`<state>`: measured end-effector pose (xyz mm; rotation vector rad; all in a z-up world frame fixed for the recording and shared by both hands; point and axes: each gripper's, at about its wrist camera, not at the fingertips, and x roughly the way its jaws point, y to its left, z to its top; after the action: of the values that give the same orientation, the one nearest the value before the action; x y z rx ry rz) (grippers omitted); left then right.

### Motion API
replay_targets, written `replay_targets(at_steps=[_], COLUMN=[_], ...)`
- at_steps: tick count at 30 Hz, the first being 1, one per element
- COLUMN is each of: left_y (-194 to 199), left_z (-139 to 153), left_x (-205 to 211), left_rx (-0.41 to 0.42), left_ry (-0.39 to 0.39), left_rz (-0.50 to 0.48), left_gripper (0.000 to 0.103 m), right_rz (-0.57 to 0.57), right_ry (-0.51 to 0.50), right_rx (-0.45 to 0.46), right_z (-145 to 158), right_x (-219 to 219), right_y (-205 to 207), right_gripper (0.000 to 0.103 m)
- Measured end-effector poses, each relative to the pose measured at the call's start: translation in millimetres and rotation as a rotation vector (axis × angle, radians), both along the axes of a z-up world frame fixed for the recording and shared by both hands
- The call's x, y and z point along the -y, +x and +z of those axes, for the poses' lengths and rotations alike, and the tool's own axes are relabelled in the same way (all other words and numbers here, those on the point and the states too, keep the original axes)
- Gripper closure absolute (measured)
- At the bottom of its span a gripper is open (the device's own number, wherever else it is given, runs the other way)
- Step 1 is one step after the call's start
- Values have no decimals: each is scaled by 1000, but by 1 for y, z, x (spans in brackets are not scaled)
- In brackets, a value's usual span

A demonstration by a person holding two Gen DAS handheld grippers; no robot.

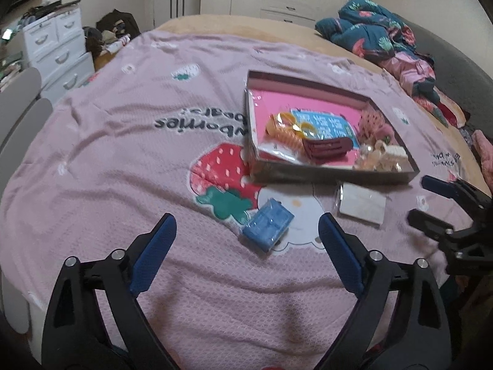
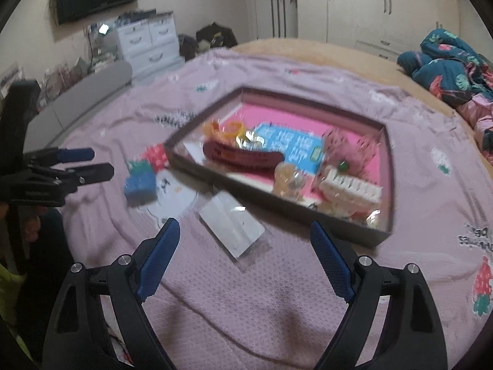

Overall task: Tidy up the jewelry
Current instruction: 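Grasp the blue plastic box with the left tool while the right tool grasps the bagged card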

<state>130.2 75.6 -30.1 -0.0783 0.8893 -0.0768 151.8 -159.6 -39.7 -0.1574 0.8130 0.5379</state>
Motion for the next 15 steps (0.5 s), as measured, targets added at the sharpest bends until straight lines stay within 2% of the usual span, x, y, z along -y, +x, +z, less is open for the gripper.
replay_targets(at_steps=[6,9,14,15], left_y=[7,12,17,19], left_z=[-19,-30,-35,-36], left_x=[6,6,10,11], left_rx=[-45,-79,-86,-87], left_ry=[3,-3,1,4], left_rz=[-36,-37,-59,-64], left_gripper=[32,35,36,37], right_rz=[44,77,140,144], right_ry=[-78,-113,-157,-163], right_rx=[-37,-36,-19,-21], right_z=[-28,-36,-49,-51], right_x=[-16,-27,-43,-45], right_y=[14,19,27,29], right_gripper=[18,21,32,38])
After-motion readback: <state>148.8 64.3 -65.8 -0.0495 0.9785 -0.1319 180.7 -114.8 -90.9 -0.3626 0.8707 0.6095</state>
